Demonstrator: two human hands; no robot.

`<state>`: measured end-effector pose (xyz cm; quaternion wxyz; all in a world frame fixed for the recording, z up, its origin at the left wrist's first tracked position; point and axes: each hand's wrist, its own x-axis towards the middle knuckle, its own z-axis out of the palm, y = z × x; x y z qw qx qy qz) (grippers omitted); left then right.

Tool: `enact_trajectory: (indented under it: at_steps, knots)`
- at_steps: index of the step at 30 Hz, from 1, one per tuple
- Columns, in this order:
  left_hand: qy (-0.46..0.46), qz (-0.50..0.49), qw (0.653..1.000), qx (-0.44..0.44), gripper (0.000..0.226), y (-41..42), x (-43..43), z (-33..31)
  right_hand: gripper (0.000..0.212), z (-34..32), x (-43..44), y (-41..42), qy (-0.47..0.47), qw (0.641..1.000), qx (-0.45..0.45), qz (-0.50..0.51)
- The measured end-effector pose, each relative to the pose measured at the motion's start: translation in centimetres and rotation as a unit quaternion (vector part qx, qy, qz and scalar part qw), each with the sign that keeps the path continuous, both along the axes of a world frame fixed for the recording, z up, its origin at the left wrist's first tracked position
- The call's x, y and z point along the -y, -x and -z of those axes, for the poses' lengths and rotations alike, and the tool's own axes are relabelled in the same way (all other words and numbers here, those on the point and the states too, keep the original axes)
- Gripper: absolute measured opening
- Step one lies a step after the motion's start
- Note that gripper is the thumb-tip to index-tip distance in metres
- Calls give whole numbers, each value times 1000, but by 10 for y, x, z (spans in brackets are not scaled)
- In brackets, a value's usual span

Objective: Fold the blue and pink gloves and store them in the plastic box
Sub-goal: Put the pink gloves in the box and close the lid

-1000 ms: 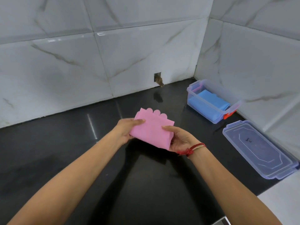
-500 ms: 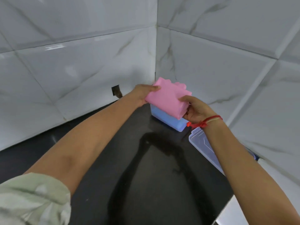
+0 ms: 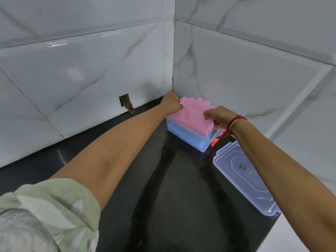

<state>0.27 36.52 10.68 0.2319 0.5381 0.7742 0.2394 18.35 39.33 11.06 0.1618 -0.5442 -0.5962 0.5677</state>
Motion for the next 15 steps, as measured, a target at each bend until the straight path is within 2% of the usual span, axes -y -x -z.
enact_trajectory:
  at_steps: [3, 7, 9, 13, 15]
  knots:
    - [17, 43, 992, -120, 45, -1, -3, 3, 12, 2, 0, 1, -44, 996, 61, -42]
    - [34, 92, 976, -192, 19, -8, -5, 2, 14, -1, 1, -1, -100, 970, 184, -125]
    - [28, 104, 972, -210, 18, -10, -6, 6, 17, 0, 4, 1, -174, 939, 254, -154]
    - [33, 120, 959, -254, 21, -16, -3, 12, 30, 4, 13, 7, -328, 841, 393, -175]
    - [35, 123, 953, -276, 22, -19, -3, 15, 37, 7, 14, 6, -353, 819, 426, -153]
